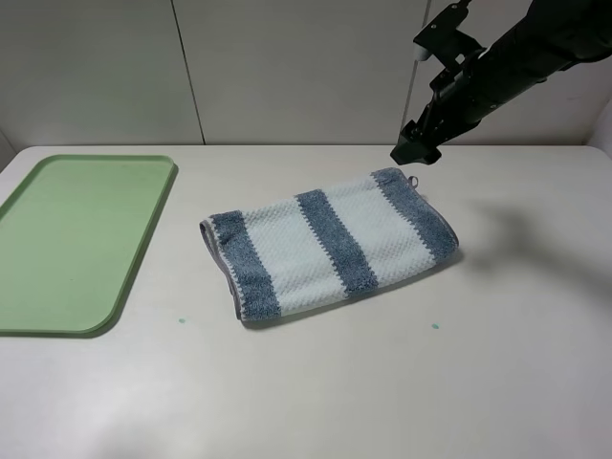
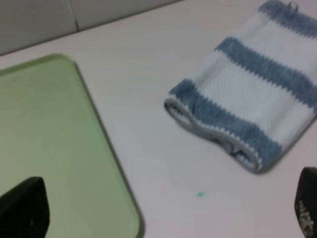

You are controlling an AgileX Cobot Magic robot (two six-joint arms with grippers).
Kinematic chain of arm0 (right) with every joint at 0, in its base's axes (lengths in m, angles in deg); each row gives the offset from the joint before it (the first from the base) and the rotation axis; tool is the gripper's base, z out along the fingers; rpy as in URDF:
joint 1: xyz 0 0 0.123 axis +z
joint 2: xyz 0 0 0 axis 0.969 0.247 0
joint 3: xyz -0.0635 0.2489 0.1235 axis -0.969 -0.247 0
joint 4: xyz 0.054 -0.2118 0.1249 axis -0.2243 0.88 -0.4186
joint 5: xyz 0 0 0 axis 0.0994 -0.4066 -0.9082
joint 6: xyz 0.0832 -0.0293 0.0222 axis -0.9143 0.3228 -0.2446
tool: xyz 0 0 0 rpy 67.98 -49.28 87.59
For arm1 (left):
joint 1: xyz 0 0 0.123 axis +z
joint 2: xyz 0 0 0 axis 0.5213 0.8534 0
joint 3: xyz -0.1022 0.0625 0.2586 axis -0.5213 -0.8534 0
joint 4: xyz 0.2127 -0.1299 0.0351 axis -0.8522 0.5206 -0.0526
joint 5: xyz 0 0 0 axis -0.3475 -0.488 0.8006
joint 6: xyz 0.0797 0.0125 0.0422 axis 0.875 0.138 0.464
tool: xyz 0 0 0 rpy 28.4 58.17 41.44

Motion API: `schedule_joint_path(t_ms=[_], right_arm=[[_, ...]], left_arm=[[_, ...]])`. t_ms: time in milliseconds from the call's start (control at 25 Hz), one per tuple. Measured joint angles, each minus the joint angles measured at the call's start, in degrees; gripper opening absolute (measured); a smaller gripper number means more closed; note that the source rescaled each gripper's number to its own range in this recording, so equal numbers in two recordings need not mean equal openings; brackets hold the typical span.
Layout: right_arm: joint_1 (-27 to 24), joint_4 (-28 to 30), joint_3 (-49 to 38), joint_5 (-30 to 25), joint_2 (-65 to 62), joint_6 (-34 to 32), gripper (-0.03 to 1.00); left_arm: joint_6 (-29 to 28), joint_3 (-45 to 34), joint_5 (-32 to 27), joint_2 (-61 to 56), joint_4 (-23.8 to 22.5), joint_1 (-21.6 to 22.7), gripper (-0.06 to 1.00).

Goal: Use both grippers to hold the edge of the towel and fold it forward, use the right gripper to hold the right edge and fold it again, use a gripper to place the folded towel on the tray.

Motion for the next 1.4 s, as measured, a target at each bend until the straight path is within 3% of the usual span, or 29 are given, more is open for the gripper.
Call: schedule_joint_path(t_ms=[200,400,600,920,1400], right_arm=[[0.00,0.00,0.00,0.00,0.00,-0.05,1.00],[0.00,0.00,0.00,0.00,0.00,-0.05,1.00],[0.00,0.00,0.00,-0.12,0.00,-0.05,1.00],[0.00,0.00,0.00,-0.16,0.00,-0.05,1.00],[0.00,0.00,0.00,-0.16,0.00,-0.11,1.00]], left_arm=[[2.34,-3.50,-1.24,-7.27,3.30,0.00,1.00],[7.16,-4.17,-1.81,-12.02,9.77,0.00,1.00],[11.92,-4.00,-2.21,-12.84,15.64,0.00,1.00],[19.10,-3.37,-3.68,-12.84,20.88,0.00,1.00],[21.21,-3.10,-4.62,-12.84,22.28,0.00,1.00]])
